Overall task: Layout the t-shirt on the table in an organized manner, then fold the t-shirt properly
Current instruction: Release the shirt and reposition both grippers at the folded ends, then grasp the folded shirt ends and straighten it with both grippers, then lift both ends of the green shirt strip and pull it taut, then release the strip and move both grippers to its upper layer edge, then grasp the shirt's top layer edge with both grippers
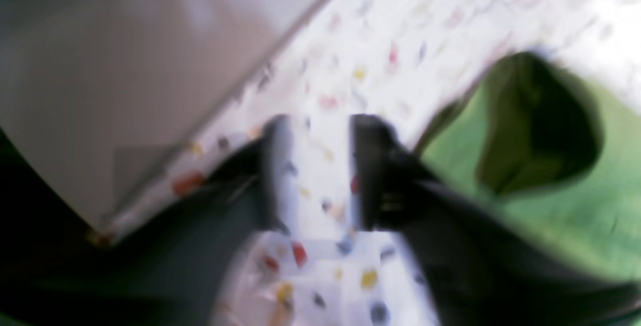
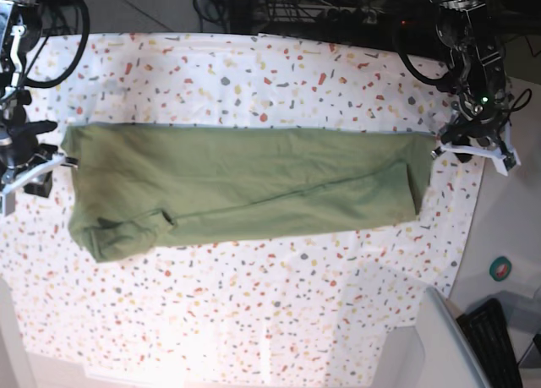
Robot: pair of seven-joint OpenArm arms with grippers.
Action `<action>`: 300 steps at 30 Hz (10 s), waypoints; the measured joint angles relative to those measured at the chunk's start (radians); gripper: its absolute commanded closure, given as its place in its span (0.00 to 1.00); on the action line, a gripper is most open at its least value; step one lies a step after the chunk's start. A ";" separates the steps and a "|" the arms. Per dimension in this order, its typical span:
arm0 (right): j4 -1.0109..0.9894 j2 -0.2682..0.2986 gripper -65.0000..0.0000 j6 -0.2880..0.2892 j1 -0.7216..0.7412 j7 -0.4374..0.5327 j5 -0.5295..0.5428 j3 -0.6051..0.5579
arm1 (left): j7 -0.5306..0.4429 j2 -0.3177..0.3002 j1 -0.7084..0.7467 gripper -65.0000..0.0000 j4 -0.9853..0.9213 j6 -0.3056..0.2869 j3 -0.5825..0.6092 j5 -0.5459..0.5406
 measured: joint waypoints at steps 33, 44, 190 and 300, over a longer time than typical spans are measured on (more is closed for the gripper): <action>-0.193 0.003 0.63 0.004 0.019 -0.003 -0.010 -0.191 | -0.011 0.066 -0.257 1.00 -0.258 -0.025 0.336 -0.014; -0.193 0.003 0.63 0.004 0.019 -0.003 -0.010 -0.191 | -0.001 0.060 -0.410 1.00 -0.273 -0.021 0.333 -0.014; -1.056 0.030 0.44 0.077 0.557 0.273 0.008 -0.191 | -0.016 -0.160 0.007 0.12 -0.121 -0.001 0.118 -0.404; -1.056 0.026 1.00 0.083 0.548 0.261 0.027 -0.213 | -0.090 -0.116 -0.356 0.86 -0.473 -0.105 0.244 -0.403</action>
